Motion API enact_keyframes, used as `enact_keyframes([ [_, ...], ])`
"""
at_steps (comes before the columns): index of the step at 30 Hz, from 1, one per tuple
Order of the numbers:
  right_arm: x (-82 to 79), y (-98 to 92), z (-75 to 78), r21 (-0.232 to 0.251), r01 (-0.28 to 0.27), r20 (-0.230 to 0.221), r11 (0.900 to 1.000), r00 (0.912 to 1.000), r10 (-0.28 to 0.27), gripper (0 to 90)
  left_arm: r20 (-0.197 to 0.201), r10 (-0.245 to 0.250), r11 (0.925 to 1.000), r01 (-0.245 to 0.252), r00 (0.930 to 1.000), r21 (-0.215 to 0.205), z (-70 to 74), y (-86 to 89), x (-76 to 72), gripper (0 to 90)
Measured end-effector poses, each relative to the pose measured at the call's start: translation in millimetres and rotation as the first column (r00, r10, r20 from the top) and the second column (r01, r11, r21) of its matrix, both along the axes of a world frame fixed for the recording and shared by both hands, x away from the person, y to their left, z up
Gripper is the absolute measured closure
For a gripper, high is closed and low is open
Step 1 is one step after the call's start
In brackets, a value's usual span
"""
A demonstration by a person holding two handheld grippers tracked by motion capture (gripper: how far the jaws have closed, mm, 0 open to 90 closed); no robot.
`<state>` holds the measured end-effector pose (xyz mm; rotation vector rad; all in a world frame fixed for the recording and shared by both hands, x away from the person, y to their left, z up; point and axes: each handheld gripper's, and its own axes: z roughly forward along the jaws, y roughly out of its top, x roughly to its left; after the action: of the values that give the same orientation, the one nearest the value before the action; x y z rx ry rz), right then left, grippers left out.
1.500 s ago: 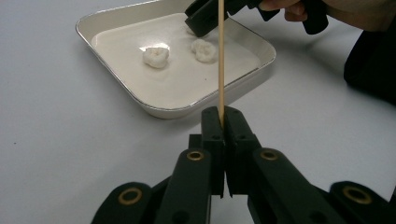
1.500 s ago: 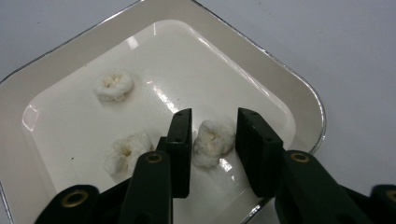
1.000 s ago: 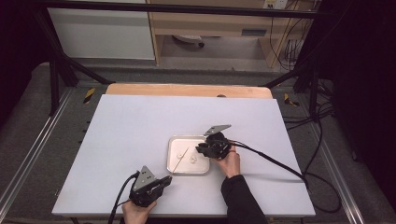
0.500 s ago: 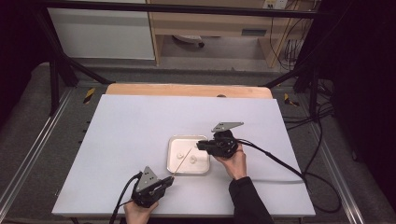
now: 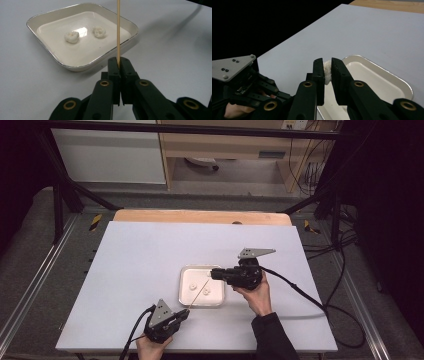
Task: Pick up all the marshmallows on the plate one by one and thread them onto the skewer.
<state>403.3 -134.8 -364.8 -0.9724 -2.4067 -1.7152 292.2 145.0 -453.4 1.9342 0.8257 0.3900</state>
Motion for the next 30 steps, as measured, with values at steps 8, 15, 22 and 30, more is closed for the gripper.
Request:
enact_keyframes([
  [8, -2.2, 1.0, -0.6, 0.02, -0.019, -0.028, 1.0, 0.9994, 0.02, 82.0, 0.031, 0.002, 0.9998, -0.001, 0.9995, -0.02, -0.7, -0.2, -2.3, 88.0],
  [15, -0.9, 2.0, -1.0, 0.044, -0.026, -0.06, 0.999, 0.9978, 0.028, 81.9, 0.055, 0.005, 0.9992, -0.003, 0.9985, -0.04, -0.3, 0.7, -4.2, 88.3],
  [22, 0.3, 4.4, -3.8, 0.071, -0.029, -0.091, 0.997, 0.9953, 0.035, 82.1, 0.076, 0.014, 0.9981, -0.009, 0.997, -0.061, -0.7, 2.0, -6.2, 88.4],
  [30, 1.2, 1.2, -10.3, 0.15, -0.023, -0.137, 0.988, 0.9897, 0.043, 83.0, 0.101, 0.011, 0.9961, -0.002, 0.9948, -0.088, -1.3, 0.8, -8.3, 88.4],
])
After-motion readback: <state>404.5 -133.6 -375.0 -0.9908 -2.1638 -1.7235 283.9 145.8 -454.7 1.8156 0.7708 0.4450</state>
